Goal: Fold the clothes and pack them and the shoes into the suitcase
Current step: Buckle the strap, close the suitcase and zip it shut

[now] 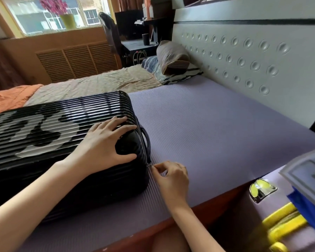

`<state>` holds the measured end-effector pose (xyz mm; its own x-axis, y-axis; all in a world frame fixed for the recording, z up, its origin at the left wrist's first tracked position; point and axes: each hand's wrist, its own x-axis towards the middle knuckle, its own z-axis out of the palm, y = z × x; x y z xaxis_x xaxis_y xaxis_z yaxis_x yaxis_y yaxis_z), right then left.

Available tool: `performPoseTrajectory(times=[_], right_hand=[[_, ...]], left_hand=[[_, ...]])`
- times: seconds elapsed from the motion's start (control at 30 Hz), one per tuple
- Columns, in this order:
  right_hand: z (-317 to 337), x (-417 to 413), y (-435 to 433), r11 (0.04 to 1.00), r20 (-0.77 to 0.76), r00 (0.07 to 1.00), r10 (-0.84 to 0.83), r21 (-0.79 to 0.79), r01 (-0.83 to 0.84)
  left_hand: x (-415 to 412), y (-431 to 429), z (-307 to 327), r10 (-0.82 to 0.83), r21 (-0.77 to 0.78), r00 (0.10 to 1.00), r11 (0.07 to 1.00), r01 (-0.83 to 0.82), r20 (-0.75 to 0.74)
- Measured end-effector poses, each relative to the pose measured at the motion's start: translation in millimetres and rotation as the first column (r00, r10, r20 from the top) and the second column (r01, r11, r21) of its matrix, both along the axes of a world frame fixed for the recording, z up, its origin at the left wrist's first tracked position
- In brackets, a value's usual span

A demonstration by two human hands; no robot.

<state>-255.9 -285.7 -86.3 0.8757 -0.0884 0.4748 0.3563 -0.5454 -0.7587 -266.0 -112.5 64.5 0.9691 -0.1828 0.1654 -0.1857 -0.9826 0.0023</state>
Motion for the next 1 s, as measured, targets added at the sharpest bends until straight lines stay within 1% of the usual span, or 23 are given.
performPoseTrajectory(times=[0.07, 0.2, 0.37, 0.5, 0.63, 0.67, 0.73, 0.77, 0.83, 0.9, 0.93, 1.0], right_hand=[[0.5, 11.7, -0.9, 1.000, 0.008, 1.000, -0.011, 0.009, 0.011], [1.0, 40.3, -1.2, 0.998, 0.043, 0.999, 0.028, -0.058, -0.025], [1.3, 65.1, 6.0, 0.996, -0.008, 0.999, 0.052, -0.072, -0.053], [4.6, 87.8, 14.6, 0.993, -0.015, 0.997, 0.074, -0.090, -0.076], [7.8, 113.0, 23.8, 0.986, -0.027, 0.995, 0.095, -0.134, -0.098], [8.7, 119.3, 26.3, 0.985, -0.029, 0.994, 0.106, -0.137, -0.109], [10.2, 131.2, 30.4, 0.984, -0.033, 0.992, 0.124, -0.125, -0.127], [10.4, 136.3, 31.7, 0.983, -0.025, 0.991, 0.128, -0.132, -0.130], [9.7, 146.1, 32.4, 0.974, -0.001, 0.989, 0.149, -0.171, -0.147], [9.2, 155.0, 30.2, 0.963, -0.003, 0.981, 0.192, -0.193, -0.189], [8.1, 158.8, 28.4, 0.958, -0.019, 0.976, 0.217, -0.189, -0.216], [4.3, 160.4, 25.6, 0.948, -0.068, 0.962, 0.264, -0.169, -0.271]], left_hand=[[-1.3, -0.9, -1.0, 0.001, -0.002, 1.000, 1.000, -0.001, 0.013], [-0.3, -4.6, -0.9, 0.013, -0.006, 0.999, 1.000, -0.013, 0.035], [0.8, -3.4, -5.7, 0.009, -0.012, 0.997, 1.000, -0.008, 0.072], [4.9, -2.0, 0.2, 0.014, -0.028, 0.999, 1.000, -0.012, 0.047], [38.7, 10.1, 34.2, -0.043, -0.159, 0.994, 0.987, 0.027, -0.102], [52.1, 14.2, 40.4, -0.067, -0.207, 0.991, 0.977, 0.043, -0.112], [84.0, 23.2, 45.6, -0.085, -0.308, 0.993, 0.950, 0.055, -0.085], [102.3, 28.4, 45.0, -0.074, -0.311, 0.995, 0.949, 0.050, -0.065], [141.6, 41.3, 38.4, -0.019, -0.202, 0.998, 0.979, 0.008, -0.054], [177.9, 55.4, 31.0, 0.050, -0.108, 0.988, 0.992, -0.067, -0.149], [194.1, 61.7, 27.9, 0.084, -0.090, 0.976, 0.991, -0.104, -0.199], [217.8, 72.4, 22.4, 0.143, -0.102, 0.955, 0.979, -0.174, -0.258]])
